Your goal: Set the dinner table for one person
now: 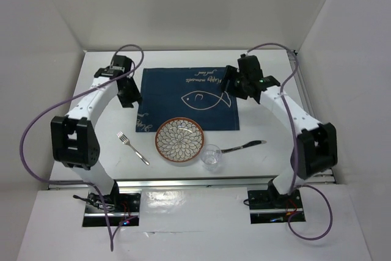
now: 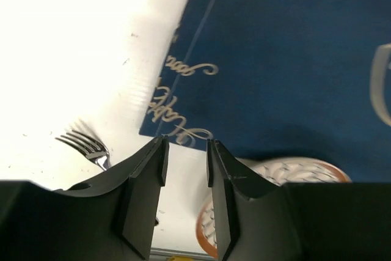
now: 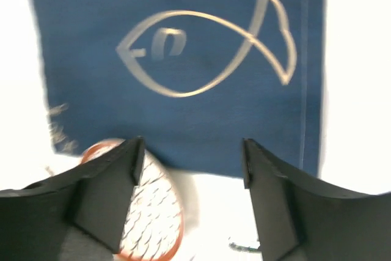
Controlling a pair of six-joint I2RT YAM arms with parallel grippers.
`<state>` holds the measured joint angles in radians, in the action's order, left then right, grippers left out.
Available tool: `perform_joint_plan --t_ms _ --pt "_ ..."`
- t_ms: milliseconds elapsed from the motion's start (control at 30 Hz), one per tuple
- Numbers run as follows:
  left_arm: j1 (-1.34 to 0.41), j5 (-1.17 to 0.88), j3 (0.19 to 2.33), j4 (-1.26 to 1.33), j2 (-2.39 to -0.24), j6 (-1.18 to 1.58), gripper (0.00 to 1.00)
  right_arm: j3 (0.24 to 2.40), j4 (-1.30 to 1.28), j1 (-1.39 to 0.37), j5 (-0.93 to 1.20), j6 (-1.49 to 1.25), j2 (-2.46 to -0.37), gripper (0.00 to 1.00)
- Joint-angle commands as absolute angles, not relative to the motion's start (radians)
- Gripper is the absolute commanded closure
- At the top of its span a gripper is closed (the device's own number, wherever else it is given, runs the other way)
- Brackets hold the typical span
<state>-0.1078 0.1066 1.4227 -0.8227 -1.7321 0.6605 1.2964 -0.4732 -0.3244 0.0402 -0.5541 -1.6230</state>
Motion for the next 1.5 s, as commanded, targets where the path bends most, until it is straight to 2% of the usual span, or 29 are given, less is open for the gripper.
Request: perform_joint_plan --t_ms 0,133,200,300,367,467,633,700,900,1033,1100,1167,1200,1267,1467 --pt "-0.115 0.091 1.46 -0.87 -1.619 0.654 0.51 1.307 -0.59 -0.371 -0.008 -0.511 -1.479 0.23" --pt "-0.15 0.016 1.369 -0.87 -1.531 0.595 0.41 1.178 -0.652 -0.454 0.005 -0.546 -1.346 0.14" --pt "-0.205 -0.006 1.307 -0.87 -1.487 0.586 0.28 1.105 -0.687 -0.509 0.005 -0.575 -1.277 0.06" --pt "-0.276 -0.054 1.151 -0.847 -1.388 0.607 0.13 1.045 -0.73 -0.544 -0.026 -0.64 -1.208 0.03" --pt "-0.287 -0.136 1.015 -0.792 -1.344 0.656 0.09 1.02 -0.73 -0.545 -0.035 -0.663 -1.183 0.03" --pt "-0.298 -0.259 0.843 -0.645 -1.27 0.728 0.09 1.02 -0.73 -0.545 -0.035 -0.663 -1.17 0.01" --pt "-0.307 -0.298 0.7 -0.454 -1.198 0.795 0.18 1.045 -0.73 -0.545 -0.023 -0.653 -1.189 0.01" --pt "-0.307 -0.311 0.663 -0.384 -1.225 0.795 0.24 1.054 -0.73 -0.545 -0.023 -0.643 -1.189 0.0" --pt "-0.307 -0.377 0.631 -0.253 -1.34 0.785 0.29 1.074 -0.741 -0.545 -0.032 -0.643 -1.189 0.0" --pt "-0.307 -0.377 0.621 -0.207 -1.397 0.785 0.4 1.074 -0.741 -0.545 -0.032 -0.643 -1.189 0.0" --pt "-0.307 -0.368 0.621 -0.196 -1.416 0.776 0.52 1.074 -0.741 -0.545 -0.032 -0.643 -1.189 0.0" --pt "-0.307 -0.344 0.63 -0.196 -1.44 0.765 0.68 1.074 -0.75 -0.545 -0.043 -0.643 -1.189 0.0" --pt "-0.307 -0.333 0.646 -0.23 -1.44 0.756 0.83 1.074 -0.75 -0.545 -0.043 -0.643 -1.189 0.0" --pt "-0.307 -0.324 0.664 -0.262 -1.451 0.741 1.0 1.074 -0.75 -0.545 -0.043 -0.643 -1.189 0.0" --pt "-0.316 -0.334 0.762 -0.455 -1.316 0.618 1.0 1.084 -0.75 -0.545 -0.063 -0.643 -1.198 0.0"
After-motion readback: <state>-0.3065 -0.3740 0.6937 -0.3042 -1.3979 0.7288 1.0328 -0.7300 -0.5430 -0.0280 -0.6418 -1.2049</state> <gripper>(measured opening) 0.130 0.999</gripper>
